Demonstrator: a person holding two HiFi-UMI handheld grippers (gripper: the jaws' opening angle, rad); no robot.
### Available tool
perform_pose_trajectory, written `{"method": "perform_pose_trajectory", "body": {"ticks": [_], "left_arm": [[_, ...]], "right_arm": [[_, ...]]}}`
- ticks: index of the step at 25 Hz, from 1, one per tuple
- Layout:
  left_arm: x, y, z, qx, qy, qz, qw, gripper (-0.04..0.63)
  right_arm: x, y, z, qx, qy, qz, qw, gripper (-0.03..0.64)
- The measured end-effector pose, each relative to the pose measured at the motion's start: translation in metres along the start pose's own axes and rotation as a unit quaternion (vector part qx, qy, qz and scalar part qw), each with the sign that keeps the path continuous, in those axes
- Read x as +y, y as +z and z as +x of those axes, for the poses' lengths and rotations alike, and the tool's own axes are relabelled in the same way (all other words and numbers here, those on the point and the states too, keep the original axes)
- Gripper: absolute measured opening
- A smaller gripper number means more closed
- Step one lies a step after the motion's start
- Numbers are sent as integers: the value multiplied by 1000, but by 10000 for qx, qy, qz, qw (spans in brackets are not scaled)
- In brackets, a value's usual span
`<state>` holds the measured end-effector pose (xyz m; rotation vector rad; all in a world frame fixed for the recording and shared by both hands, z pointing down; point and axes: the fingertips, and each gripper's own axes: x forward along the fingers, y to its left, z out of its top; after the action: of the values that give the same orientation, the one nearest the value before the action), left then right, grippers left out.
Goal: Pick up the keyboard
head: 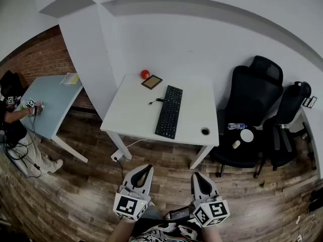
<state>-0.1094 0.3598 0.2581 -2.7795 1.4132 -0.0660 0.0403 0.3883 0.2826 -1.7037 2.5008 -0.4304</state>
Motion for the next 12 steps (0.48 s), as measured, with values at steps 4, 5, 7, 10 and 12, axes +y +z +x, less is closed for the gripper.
{"method": "perform_pose_trajectory", "body": {"ticks": [4, 5, 7, 10, 12], "left_arm": [[-7, 6, -12, -38, 13, 8, 10000, 21], [-8, 7, -15, -39, 16, 5, 10000, 21], [-9, 7, -20, 0, 39, -10, 10000, 21], [-7, 8, -25, 14, 126, -55, 9999, 21], [-6, 9, -29, 4, 180, -93, 9998, 21]], "right_arm": [[0, -5, -12, 145, -45, -9, 9999, 32], [1, -5, -16, 149, -44, -7, 9999, 32], [2, -5, -20, 139, -26, 6, 9999, 32], [4, -8, -23, 200, 31, -8, 9998, 32], [6, -10, -27, 208, 83, -35, 9997, 31]]}}
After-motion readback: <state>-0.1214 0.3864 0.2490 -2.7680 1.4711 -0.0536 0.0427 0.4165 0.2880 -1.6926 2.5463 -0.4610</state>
